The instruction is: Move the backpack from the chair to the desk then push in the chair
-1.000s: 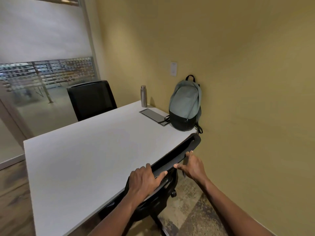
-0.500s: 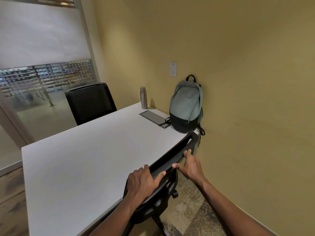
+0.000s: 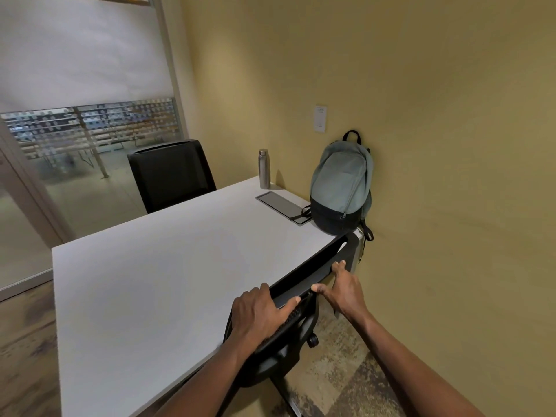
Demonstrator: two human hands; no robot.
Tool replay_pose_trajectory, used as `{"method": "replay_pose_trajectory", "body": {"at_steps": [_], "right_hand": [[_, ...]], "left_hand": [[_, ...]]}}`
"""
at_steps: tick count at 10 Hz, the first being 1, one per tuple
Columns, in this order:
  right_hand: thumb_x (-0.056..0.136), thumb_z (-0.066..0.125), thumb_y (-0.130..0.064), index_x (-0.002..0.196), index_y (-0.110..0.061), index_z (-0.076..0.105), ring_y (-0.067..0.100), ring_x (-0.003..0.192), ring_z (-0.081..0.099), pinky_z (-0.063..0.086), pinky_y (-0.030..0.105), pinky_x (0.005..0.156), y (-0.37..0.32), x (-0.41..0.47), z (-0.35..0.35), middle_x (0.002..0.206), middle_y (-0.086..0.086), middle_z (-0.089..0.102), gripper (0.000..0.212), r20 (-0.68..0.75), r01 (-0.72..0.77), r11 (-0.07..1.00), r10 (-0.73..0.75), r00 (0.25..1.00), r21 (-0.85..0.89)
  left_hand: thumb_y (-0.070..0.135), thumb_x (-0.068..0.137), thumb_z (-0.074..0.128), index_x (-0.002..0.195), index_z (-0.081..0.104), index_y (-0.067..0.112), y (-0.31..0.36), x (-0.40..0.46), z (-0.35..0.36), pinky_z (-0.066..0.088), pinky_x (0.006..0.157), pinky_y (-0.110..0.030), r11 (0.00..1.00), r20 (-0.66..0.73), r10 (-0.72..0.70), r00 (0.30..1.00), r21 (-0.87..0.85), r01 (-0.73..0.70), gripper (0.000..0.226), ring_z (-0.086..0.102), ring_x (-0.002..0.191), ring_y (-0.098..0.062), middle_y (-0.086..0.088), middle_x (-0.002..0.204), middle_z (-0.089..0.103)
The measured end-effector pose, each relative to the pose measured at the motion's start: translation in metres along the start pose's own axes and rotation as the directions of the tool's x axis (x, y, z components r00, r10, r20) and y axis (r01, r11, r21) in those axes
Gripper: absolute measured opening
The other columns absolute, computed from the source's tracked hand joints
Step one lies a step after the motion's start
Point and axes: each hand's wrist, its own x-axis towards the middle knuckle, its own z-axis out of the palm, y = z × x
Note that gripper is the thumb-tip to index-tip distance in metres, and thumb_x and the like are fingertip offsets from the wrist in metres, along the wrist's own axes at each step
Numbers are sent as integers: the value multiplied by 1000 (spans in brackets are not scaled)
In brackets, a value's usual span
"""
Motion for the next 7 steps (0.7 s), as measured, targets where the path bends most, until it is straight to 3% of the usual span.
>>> {"method": "replay_pose_trajectory", "body": {"at_steps": [2,3,4,5,7], "right_hand": [[80,80,-43,134,-5,50,40,131,51,49,44,99,-1,-7,2,154,18,41,73,3,-10,1000,10,1000,-16],[82,78,-44,132,0,47,42,128,52,48,45,97,-2,-11,0,152,24,38,73,40,5,999,-4,999,-38],[86,74,-43,140,1,41,41,134,47,44,46,104,-6,-23,-3,154,24,38,77,49,-46,998,47,998,-30],[91,68,-43,139,-1,41,39,140,40,41,48,112,-13,-48,6,157,23,35,69,-3,-47,997,47,999,-56],[102,41,-49,157,-2,13,31,155,10,14,42,125,-62,-122,28,167,19,10,77,-178,39,993,-59,982,-111]], "left_hand": [[97,70,25,107,59,18,-6,1,1,53,81,-39,998,50,25,998,-57,-22,94,66,93,-27,-4,102,69],[100,67,20,118,56,18,-13,5,-6,52,83,-41,987,186,78,979,-155,-49,103,64,99,-27,-5,113,68],[90,79,18,137,51,17,-30,4,-17,46,103,-46,949,319,109,941,-316,-2,99,58,121,-30,-10,137,60],[70,97,22,153,35,13,-62,-4,-25,27,119,-41,908,310,128,942,-418,15,81,35,146,-26,-9,160,37],[46,107,26,157,23,11,-133,-35,-59,13,124,-36,872,158,214,964,-476,-116,62,15,154,-20,-6,166,21]]}}
